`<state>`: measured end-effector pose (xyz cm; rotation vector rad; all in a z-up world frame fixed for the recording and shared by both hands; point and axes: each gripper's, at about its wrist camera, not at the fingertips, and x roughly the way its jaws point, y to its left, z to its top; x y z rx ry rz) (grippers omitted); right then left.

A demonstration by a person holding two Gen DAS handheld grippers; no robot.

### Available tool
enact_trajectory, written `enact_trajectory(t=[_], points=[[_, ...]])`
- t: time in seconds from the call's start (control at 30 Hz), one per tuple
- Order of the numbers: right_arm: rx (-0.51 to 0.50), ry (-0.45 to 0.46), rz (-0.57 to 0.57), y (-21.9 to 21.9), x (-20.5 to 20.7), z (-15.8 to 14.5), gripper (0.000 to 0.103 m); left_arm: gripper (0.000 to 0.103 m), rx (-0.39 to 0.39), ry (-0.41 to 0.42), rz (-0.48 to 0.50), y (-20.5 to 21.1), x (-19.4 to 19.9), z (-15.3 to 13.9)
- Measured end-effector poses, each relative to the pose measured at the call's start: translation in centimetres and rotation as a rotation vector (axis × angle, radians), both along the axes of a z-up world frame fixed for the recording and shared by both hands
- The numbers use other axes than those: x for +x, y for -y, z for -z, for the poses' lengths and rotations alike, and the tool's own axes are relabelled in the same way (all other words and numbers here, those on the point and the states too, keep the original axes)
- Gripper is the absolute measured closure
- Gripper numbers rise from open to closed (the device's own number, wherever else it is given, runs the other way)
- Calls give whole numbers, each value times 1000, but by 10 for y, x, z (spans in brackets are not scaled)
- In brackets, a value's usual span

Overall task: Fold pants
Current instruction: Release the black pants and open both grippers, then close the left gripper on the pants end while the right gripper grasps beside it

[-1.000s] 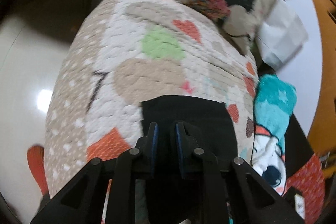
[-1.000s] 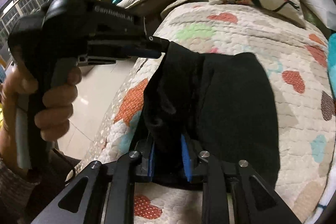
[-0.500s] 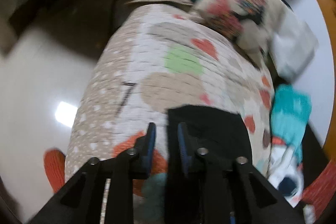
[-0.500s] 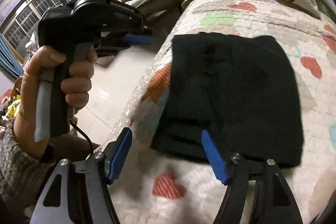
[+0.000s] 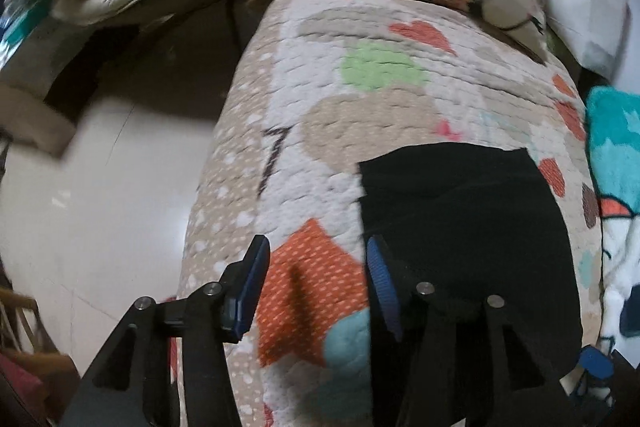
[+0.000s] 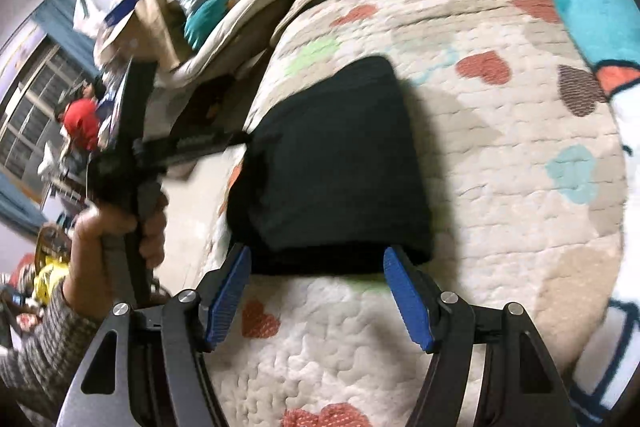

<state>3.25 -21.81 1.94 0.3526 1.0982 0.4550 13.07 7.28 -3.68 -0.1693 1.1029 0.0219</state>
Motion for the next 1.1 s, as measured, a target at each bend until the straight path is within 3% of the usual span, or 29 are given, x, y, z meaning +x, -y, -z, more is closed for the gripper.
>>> enact_trajectory(t=[0.17,0.33,0.43,0.6,0.83,1.1], points=[[-51,41,47,9,-5,-5,29,53,-18,0,-84,-8,-25,11],[-122,46,122,19,-10,2,28,52,83,175,-60,21,-79,-12],[-131,37,158,26,-14,6,27,43,100,238,-47,36,-110,-18],[-109,48,152,27,-20,3,27,42,95,221,-22,45,-125,-16],[-112,115,147,30,-31,-15,26,42,-34,162,-69,32,-126,-15],[-96,112,160,34,-28,-20,25,42,-4,181,-77,37,-105,-38]])
